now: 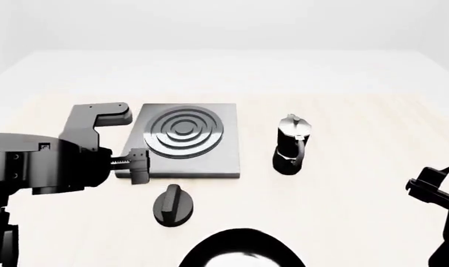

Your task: Turn on the stove and put the frying pan on it.

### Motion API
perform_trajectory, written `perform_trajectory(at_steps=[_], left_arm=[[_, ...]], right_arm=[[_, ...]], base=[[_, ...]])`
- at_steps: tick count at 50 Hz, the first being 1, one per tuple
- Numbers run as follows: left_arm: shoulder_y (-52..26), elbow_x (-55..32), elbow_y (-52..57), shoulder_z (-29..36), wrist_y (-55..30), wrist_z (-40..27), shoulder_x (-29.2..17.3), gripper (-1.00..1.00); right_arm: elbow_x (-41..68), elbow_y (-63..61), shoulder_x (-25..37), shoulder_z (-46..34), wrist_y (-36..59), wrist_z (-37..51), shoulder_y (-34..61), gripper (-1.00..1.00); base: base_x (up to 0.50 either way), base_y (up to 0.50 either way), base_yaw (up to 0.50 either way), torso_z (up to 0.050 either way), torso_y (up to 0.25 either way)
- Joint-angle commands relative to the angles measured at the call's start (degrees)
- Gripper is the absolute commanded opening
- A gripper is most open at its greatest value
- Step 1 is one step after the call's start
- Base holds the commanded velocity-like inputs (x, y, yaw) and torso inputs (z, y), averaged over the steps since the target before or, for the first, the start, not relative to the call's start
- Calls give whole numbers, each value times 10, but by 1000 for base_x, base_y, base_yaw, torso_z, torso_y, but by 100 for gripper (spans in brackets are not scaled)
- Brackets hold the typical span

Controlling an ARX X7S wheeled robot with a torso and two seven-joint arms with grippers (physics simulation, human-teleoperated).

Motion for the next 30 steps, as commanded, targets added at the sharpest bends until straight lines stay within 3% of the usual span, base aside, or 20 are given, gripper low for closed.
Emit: perform_trajectory(at_steps=[1, 5, 26, 30], left_arm=[[-7, 10, -31, 27, 2, 26, -11, 100], [-4, 44, -45, 39, 14, 68, -13, 100], [-6, 81, -59, 75, 27, 140, -25, 100], [-11, 92, -62, 91, 17, 186, -28, 100]], right_arm=[[0, 6, -1, -2, -1, 3, 1, 100], [0, 10, -1, -2, -4, 3, 0, 100], [3, 15, -1, -5, -7, 6, -1, 100], [3, 16, -1, -6, -7, 7, 0, 100]], base=[[0, 0, 0, 0, 0], [0, 0, 0, 0, 0], [0, 0, 0, 0, 0], [0, 0, 0, 0, 0]])
